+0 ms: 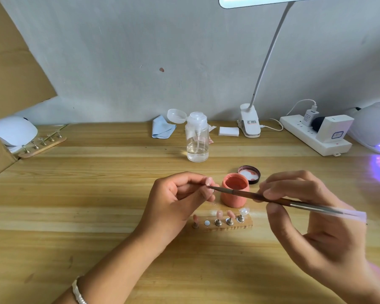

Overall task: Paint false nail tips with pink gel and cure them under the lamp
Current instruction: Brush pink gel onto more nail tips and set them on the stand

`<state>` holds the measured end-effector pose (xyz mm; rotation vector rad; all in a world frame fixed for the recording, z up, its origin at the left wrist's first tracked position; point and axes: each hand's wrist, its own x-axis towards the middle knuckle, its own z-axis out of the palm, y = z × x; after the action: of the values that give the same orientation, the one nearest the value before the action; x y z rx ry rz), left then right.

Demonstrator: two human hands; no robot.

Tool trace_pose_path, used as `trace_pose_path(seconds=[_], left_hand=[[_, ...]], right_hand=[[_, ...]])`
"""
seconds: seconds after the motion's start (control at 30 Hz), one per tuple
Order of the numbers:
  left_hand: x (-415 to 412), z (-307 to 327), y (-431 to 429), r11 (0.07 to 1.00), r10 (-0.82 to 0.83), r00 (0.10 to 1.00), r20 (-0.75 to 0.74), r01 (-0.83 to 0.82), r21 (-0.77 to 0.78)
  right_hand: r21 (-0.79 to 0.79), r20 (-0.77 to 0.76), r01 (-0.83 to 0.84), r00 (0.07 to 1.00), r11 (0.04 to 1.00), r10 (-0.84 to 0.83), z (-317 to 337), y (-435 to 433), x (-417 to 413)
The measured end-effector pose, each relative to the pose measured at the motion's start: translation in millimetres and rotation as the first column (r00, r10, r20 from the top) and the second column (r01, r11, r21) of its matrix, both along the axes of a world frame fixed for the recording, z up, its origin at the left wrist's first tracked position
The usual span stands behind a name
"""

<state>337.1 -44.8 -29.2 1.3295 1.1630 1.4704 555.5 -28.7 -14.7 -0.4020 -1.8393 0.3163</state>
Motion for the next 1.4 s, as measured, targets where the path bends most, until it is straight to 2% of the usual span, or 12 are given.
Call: trace_pose_path(seconds=[0.2, 0.43, 0.67, 0.87, 0.97, 1.1, 1.4], left_hand=[[0.8, 0.3, 0.3, 1.0, -0.012, 1.0, 0.007, 0.012, -0.003], [0.9, 1.0, 2.3, 0.999, -0.022, 1.0, 0.015, 0.022, 0.033], [1.4, 0.2, 1.1, 1.0, -0.023, 1.0, 0.015, 0.023, 0.012], [0.1, -0.7, 0.3, 1.0, -0.016, 1.0, -0.007, 0.016, -0.007], [-0.8, -1.2, 0.4, 1.0, 0.011, 0.999, -0.053, -0.01, 0.029], [-0.5, -0.7, 0.1, 0.995, 0.063, 0.991, -0.121, -0.054, 0.079], [0.2, -1.2, 1.1, 0.987, 0.118, 0.961, -0.251, -0.086, 0.133]], right_hand=[[-0.038, -0.004, 0.095, 0.995, 0.995, -0.096, -0.6, 2.3, -0.4], [-0.011, 0.006, -0.024, 1.0, 1.0, 0.024, -0.2, -2.0, -3.0], [-0.072, -0.021, 0.092, 0.995, 0.993, -0.094, -0.2, 1.3, -0.4], [-0.004, 0.029, 0.018, 0.999, 1.0, -0.018, 0.6, -1.0, -1.7], [0.0, 0.007, -0.016, 1.0, 1.0, 0.016, 0.6, -1.3, 0.6], [-0.013, -0.001, 0.044, 0.999, 0.999, -0.044, -0.2, 1.3, 0.4], [0.083, 0.116, 0.04, 0.992, 0.996, -0.05, 2.6, 2.7, -2.8]])
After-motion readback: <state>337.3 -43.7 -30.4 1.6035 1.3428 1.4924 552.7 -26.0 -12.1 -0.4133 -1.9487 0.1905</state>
